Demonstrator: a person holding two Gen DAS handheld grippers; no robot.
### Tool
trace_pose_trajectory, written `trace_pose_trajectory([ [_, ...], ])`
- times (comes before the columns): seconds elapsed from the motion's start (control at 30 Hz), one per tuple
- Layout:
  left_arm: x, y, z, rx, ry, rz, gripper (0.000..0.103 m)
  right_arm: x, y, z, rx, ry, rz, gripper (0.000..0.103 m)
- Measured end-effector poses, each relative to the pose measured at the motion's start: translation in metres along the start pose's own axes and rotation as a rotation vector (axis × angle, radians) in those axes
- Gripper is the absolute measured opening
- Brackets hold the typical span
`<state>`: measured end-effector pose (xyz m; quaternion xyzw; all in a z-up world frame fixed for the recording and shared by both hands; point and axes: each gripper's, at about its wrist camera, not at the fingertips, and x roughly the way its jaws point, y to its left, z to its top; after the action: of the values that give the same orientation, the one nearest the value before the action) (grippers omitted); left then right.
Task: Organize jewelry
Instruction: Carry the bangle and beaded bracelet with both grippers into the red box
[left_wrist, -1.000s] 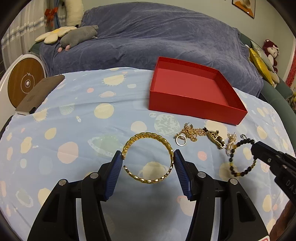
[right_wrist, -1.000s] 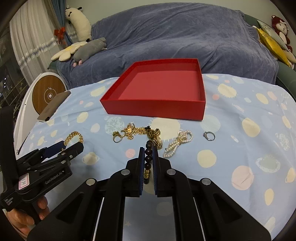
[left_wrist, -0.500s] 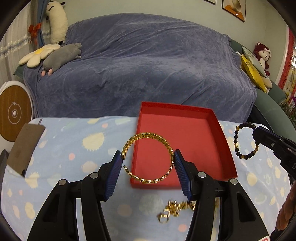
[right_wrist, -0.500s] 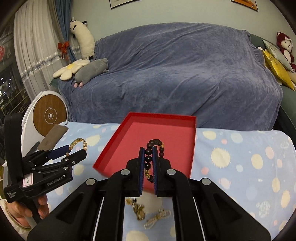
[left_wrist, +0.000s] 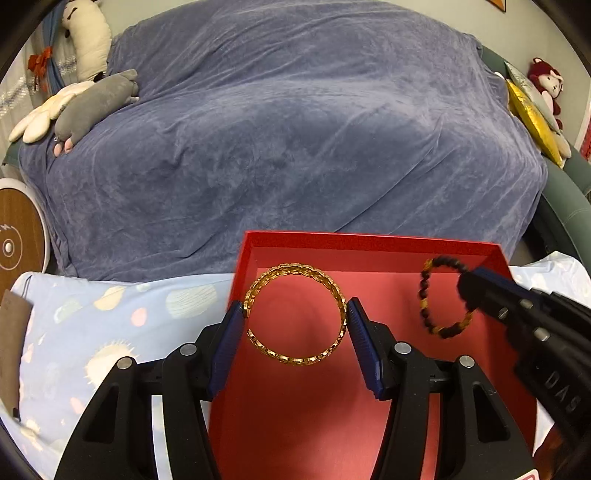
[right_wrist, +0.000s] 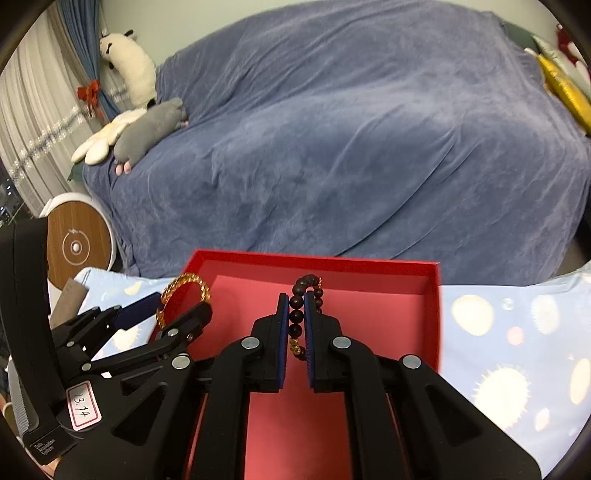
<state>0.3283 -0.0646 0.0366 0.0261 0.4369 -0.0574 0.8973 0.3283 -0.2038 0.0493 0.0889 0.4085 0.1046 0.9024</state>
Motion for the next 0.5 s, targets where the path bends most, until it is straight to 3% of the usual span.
trace_pose_trajectory([
  [0.1, 0.016, -0.004, 0.0, 0.031, 0.022, 0.022, 0.055, 0.014, -0.006, -0.001, -0.025, 0.033, -0.042, 0.007],
  [0.3, 0.029, -0.005, -0.001, 0.036, 0.074, -0.012, 0.056, 0.026, -0.016, -0.004, -0.027, 0.09, -0.109, 0.009],
  [0.4, 0.029, -0.011, -0.005, 0.053, 0.09, -0.009, 0.064, 0.029, -0.014, -0.004, -0.05, 0.099, -0.143, 0.011],
  [0.5, 0.025, -0.012, -0.012, 0.03, 0.088, -0.02, 0.069, 0.028, -0.012, -0.008, -0.093, 0.086, -0.171, 0.027],
])
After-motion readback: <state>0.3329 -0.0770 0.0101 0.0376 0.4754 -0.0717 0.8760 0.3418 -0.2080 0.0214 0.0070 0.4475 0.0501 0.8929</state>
